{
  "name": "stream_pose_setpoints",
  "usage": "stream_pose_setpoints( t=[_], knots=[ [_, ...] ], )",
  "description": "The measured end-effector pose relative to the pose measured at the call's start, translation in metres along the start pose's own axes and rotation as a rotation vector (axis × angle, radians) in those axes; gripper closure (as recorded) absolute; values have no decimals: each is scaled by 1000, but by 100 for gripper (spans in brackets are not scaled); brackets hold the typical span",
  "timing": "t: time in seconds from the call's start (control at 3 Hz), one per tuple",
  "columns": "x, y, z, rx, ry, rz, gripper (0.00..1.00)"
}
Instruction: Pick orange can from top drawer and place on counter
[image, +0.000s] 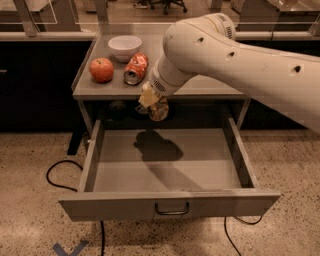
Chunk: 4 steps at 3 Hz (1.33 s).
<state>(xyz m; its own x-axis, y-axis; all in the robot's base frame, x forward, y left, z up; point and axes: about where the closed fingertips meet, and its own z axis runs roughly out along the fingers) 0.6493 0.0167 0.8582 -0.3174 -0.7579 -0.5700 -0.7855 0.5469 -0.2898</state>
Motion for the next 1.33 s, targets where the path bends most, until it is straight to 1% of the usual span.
stream_pose_setpoints(
  t=[0.33, 0.67, 1.0, 1.33],
  knots=[
    [-18, -38, -30, 87, -54, 2, 100],
    [-48, -94, -78, 182, -115, 10, 100],
    [-76, -116, -112, 233, -184, 18, 100],
    [-57, -116, -86, 181, -163, 62, 100]
  ],
)
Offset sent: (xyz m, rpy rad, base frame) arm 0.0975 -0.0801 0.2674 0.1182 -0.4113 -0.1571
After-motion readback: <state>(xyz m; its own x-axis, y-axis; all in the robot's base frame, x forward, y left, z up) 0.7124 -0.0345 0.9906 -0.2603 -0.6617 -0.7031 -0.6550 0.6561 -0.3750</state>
